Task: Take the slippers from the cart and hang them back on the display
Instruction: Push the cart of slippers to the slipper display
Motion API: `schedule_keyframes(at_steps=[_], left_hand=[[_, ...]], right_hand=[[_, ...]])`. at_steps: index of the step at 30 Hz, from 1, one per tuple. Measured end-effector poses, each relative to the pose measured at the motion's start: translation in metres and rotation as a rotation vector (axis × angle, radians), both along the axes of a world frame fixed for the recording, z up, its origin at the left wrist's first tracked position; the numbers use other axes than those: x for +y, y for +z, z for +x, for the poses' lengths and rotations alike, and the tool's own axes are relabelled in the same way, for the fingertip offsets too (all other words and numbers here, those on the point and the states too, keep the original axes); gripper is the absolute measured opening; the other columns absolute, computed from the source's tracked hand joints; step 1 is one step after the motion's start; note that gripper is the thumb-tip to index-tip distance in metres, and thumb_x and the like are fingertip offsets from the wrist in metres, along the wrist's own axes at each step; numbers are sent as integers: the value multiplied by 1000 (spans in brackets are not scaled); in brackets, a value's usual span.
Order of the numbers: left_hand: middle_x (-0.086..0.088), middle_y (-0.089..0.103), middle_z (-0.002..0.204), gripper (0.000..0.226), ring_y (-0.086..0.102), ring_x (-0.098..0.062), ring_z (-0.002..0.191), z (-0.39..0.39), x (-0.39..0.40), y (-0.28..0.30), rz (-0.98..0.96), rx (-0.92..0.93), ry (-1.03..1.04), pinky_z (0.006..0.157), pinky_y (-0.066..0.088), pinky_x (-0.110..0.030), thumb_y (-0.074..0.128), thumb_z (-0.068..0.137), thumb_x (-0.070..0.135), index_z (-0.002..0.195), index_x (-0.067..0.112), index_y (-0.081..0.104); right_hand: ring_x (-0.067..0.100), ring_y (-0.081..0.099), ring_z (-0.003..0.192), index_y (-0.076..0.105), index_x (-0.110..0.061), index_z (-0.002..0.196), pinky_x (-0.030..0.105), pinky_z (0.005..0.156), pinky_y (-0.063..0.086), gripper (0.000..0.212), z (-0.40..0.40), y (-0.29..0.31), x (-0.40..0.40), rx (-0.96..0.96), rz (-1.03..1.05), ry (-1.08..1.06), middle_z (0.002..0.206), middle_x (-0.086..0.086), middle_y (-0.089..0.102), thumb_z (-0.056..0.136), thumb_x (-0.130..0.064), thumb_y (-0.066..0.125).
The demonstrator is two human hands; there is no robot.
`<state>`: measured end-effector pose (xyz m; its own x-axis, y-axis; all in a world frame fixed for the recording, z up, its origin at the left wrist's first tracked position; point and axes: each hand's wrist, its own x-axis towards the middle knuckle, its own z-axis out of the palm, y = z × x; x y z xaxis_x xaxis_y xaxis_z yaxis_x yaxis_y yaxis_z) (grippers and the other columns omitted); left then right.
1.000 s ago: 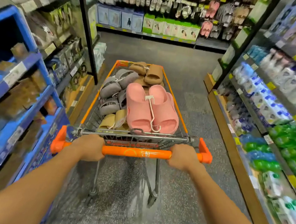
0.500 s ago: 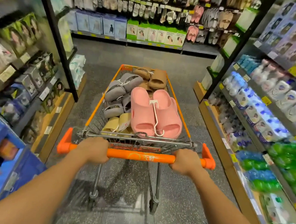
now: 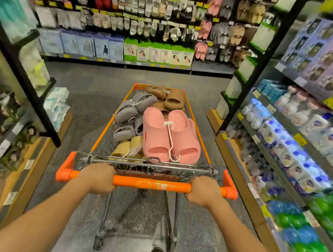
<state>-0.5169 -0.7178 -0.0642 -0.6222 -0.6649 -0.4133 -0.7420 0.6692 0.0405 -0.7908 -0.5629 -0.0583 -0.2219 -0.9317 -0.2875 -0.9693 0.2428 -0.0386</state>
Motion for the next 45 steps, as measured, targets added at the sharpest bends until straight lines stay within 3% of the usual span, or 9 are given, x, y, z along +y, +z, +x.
schedule_keyframes(at_steps=[7,11,13,17,27,32,36,40,45], left_hand=[[0,51,58,21,46,-19,52,-86,-109,-6,-2,7,54,51,37,-30,51,70,36,57,22,42],[-2,51,60,18,45,-19,54,-132,-166,0,16,-12,45,49,32,-27,51,72,33,60,21,43],[1,50,58,20,47,-18,55,-156,-194,2,15,-17,45,49,33,-26,52,72,32,59,20,44],[3,47,55,26,47,-17,54,-203,-259,10,5,-40,41,47,31,-26,54,76,29,55,18,43],[2,44,58,27,41,-16,52,-321,-468,11,17,-20,-13,47,29,-28,54,76,31,57,21,37],[2,40,57,30,38,-16,52,-376,-563,17,36,-11,-71,48,27,-28,54,79,30,58,21,35],[0,40,57,30,37,-17,51,-418,-635,16,37,-15,-110,47,26,-28,53,77,28,56,20,34],[-1,35,54,32,31,-16,48,-463,-707,16,34,-12,-148,45,23,-28,53,77,25,55,19,30],[2,42,55,30,40,-14,49,-523,-797,15,15,33,-168,45,29,-26,55,76,30,54,20,38]], right_hand=[[31,63,78,34,-20,53,28,60,36,31,-89,5,-107,-46,-2,-8,72,7,61,75,-26,55],[32,64,83,47,-18,62,29,63,39,16,-134,7,-166,-27,6,24,86,11,68,73,-26,55],[32,62,79,46,-18,61,29,62,38,18,-158,4,-197,-39,26,26,80,8,66,73,-27,55],[27,50,63,43,-18,57,29,57,36,22,-203,-2,-265,-37,26,12,55,-3,41,72,-28,56],[19,40,50,33,-21,53,24,44,20,31,-316,-8,-461,-11,-16,-107,55,-1,41,72,-32,55],[29,64,81,51,-20,68,27,60,39,15,-366,-8,-550,13,-12,-150,84,7,67,72,-33,57],[29,64,85,60,-17,77,31,69,46,19,-403,-9,-614,9,-9,-174,88,8,68,74,-35,56],[28,65,83,64,-17,84,33,70,50,26,-447,-15,-679,24,-34,-180,88,6,69,71,-38,54],[28,65,83,64,-18,85,31,68,50,29,-505,-17,-761,38,-57,-205,88,5,70,70,-40,51]])
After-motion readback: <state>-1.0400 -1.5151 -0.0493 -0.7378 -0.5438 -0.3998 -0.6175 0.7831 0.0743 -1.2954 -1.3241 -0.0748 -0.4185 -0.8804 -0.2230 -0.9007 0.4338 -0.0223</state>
